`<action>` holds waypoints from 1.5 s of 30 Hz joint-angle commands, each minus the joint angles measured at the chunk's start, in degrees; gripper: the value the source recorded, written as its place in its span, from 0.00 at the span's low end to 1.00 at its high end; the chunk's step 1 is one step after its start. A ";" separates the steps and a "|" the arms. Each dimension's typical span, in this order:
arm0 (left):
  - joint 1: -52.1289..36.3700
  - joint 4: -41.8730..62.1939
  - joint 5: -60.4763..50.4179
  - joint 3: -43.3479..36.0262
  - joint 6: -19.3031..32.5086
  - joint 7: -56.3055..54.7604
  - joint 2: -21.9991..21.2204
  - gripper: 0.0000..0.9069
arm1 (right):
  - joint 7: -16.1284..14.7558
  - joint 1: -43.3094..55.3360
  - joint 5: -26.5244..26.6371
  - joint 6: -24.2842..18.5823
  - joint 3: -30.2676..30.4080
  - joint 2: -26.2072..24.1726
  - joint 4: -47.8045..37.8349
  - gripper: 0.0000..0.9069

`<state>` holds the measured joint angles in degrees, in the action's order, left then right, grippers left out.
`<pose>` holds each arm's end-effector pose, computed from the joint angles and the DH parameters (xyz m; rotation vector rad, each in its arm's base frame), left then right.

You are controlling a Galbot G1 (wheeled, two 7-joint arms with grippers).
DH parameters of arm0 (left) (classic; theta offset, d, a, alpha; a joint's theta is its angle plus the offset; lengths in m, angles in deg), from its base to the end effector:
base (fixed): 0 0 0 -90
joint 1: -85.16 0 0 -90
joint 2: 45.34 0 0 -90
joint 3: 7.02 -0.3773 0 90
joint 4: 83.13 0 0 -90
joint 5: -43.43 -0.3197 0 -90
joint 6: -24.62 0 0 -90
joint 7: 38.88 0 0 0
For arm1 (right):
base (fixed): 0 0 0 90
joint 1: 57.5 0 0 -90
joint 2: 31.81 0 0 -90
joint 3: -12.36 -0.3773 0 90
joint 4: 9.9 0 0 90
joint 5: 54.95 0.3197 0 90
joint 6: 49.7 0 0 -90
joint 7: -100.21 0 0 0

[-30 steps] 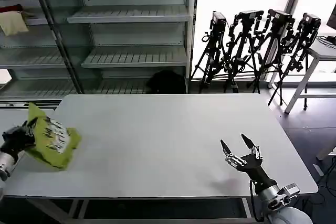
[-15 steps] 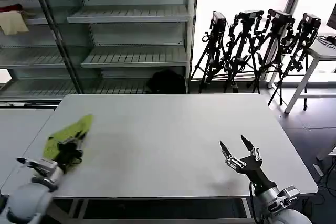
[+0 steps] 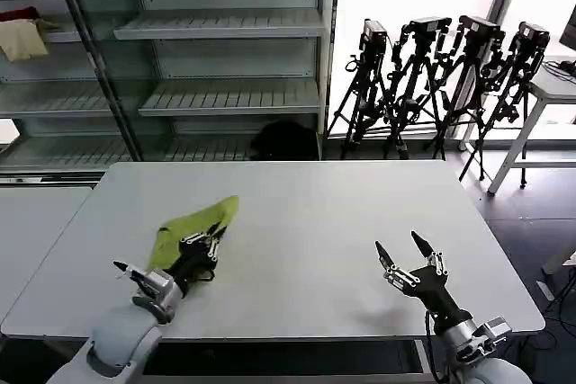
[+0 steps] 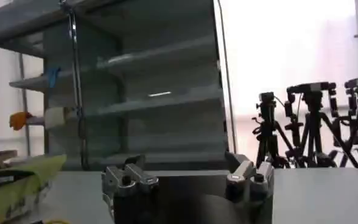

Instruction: Fold and organize the clothes.

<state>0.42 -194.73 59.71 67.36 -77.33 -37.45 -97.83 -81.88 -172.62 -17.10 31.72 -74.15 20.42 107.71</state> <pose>0.2617 0.0946 -0.2798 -0.6296 -2.9492 -0.5059 0.1746 -0.1267 -0.2936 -0.5486 3.0275 0.1733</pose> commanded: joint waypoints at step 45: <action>13.49 -22.54 -2.39 15.72 -20.82 -7.99 -5.59 1.00 | 23.17 41.42 9.32 37.58 38.61 23.86 -23.16 0.84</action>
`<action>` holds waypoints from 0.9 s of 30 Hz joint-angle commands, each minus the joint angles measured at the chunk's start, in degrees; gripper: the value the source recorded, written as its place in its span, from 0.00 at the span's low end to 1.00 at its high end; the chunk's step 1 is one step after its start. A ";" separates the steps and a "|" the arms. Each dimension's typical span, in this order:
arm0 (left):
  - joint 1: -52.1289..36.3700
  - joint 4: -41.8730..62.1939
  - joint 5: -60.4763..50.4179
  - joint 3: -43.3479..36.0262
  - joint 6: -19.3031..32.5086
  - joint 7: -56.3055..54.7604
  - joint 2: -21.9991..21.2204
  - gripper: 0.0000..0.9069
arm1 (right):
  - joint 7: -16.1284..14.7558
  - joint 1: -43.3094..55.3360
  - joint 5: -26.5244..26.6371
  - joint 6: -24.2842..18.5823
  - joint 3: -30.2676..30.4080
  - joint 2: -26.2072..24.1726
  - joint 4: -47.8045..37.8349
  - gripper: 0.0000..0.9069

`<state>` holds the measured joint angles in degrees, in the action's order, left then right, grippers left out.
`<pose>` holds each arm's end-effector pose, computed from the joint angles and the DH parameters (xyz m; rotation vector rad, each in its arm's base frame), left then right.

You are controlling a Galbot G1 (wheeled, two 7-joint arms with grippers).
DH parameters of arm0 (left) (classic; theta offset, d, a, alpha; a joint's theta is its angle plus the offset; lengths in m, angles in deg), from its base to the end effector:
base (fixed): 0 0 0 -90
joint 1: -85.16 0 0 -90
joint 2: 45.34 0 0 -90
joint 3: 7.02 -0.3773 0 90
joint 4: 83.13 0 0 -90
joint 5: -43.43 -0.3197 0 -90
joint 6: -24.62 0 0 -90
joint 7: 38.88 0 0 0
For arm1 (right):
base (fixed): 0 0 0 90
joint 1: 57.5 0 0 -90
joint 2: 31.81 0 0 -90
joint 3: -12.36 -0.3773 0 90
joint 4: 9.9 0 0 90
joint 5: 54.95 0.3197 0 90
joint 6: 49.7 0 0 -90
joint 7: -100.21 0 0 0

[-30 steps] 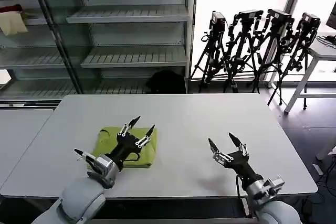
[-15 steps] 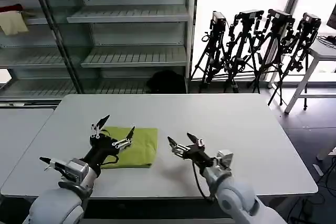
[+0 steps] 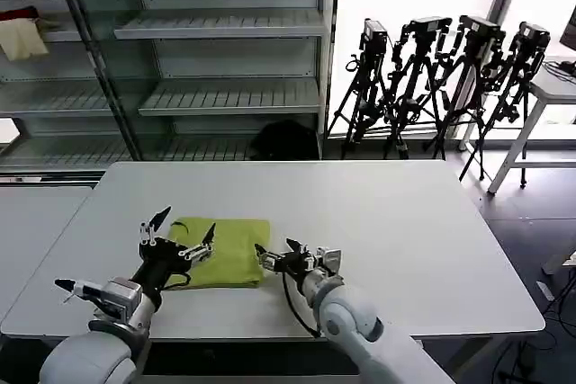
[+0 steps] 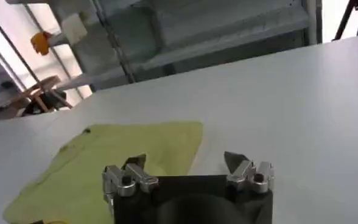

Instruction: Fold and organize the clothes.

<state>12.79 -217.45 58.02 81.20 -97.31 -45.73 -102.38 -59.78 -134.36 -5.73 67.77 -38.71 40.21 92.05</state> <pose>0.1776 0.0778 -0.1960 -0.2650 -2.9565 -0.4999 0.3180 0.0909 -0.2919 0.6884 -2.5560 -0.3134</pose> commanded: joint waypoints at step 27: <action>0.53 1.29 0.33 1.53 -1.05 2.18 -1.72 1.00 | 2.28 3.50 -4.20 -0.63 3.40 4.44 -6.94 0.00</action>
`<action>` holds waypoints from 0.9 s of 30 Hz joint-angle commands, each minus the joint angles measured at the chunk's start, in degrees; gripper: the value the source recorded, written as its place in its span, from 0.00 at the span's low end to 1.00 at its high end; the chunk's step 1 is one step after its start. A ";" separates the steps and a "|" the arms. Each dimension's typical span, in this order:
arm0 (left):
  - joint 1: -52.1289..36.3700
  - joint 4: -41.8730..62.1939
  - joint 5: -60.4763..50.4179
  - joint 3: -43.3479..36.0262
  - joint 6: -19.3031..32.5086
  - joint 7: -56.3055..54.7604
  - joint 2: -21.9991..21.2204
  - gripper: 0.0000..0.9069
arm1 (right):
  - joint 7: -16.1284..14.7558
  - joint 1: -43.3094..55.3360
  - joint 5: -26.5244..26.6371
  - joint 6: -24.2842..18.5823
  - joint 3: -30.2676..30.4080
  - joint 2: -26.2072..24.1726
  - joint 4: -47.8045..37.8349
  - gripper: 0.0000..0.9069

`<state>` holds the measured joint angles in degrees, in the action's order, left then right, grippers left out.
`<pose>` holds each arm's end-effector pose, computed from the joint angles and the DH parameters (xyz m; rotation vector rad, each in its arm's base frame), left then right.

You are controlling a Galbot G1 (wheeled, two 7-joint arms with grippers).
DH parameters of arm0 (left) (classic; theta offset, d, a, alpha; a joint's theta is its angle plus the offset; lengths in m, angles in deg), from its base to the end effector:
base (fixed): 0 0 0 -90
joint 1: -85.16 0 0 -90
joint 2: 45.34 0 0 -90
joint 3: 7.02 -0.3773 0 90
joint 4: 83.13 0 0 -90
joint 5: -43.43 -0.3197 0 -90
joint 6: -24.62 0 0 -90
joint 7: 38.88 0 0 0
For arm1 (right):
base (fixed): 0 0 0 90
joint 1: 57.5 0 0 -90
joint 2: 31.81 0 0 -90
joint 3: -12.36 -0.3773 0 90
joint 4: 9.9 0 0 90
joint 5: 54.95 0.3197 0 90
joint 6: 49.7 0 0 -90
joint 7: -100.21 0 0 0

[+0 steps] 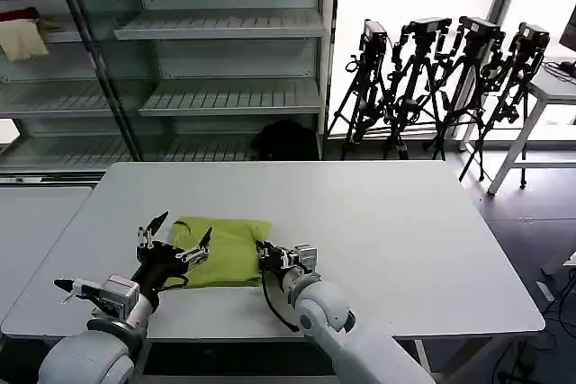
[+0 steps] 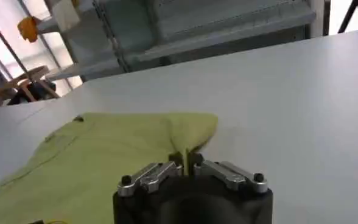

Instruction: Fold and organize the clothes.

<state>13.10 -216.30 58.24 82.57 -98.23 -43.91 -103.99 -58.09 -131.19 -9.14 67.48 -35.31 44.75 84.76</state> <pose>0.1798 0.0811 -0.2015 -0.2564 -2.9274 -0.4604 0.3361 0.1270 -0.3097 0.6494 -2.5450 -0.2335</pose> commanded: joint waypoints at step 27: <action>-0.16 0.04 1.28 -0.38 -0.13 0.07 0.11 1.00 | -7.77 1.71 -7.32 5.78 -13.66 -19.15 1.05 1.00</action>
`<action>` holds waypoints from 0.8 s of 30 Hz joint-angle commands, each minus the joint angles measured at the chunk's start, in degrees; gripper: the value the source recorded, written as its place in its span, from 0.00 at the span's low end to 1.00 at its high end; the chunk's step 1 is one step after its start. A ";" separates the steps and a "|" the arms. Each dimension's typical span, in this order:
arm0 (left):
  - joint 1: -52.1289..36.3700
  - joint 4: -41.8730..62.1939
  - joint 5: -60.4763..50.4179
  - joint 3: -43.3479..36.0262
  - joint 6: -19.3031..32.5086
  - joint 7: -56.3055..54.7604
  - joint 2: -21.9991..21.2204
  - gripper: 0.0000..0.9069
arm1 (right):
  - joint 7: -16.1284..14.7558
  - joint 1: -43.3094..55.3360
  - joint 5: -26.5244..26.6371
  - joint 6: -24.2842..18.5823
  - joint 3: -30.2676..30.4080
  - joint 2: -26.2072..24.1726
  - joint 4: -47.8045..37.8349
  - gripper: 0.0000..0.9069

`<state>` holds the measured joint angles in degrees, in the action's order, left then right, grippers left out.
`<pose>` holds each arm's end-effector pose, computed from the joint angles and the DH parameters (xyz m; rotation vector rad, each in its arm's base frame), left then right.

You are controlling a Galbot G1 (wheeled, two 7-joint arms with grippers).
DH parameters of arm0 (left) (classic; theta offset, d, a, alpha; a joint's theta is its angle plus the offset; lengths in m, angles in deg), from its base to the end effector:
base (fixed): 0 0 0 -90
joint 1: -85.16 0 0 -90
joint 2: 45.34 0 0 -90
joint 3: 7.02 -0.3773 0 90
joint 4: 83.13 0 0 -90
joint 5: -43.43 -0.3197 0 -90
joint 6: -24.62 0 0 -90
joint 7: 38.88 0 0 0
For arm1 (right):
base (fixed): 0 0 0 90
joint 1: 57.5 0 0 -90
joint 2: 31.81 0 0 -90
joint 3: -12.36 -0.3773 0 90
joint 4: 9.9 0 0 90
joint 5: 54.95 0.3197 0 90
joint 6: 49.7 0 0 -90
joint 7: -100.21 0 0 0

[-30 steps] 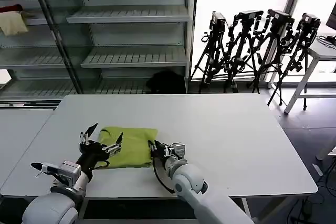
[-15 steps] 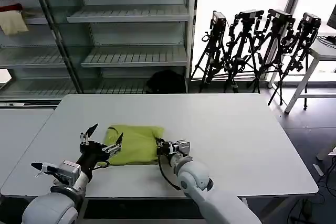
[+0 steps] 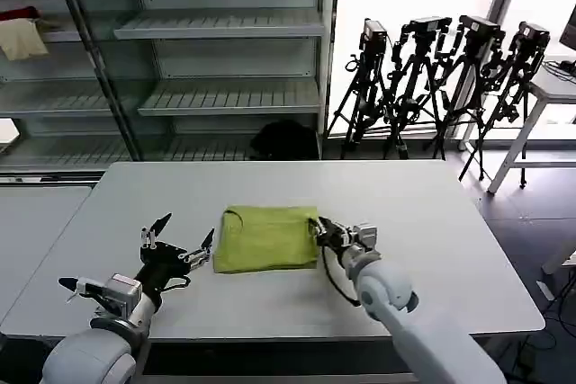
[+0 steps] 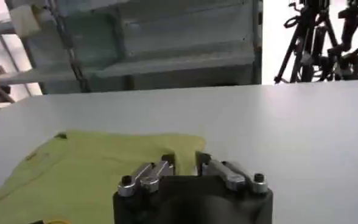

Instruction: Fold and organize the clothes.

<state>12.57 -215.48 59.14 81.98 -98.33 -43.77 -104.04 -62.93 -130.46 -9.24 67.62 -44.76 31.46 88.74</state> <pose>0.1834 0.0806 -0.2048 -0.2726 -2.9159 -0.4361 0.3626 0.0052 -0.2772 0.4994 -2.6924 -0.0966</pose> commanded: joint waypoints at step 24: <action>14.81 1.26 0.17 -2.58 22.60 -6.46 -6.33 1.00 | 1.79 -61.77 -24.11 -38.80 -42.07 -7.36 30.45 1.00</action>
<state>18.69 -216.85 60.80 80.39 -91.49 -47.69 -107.43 -65.03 -153.60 -18.33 53.74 -69.26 19.28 107.52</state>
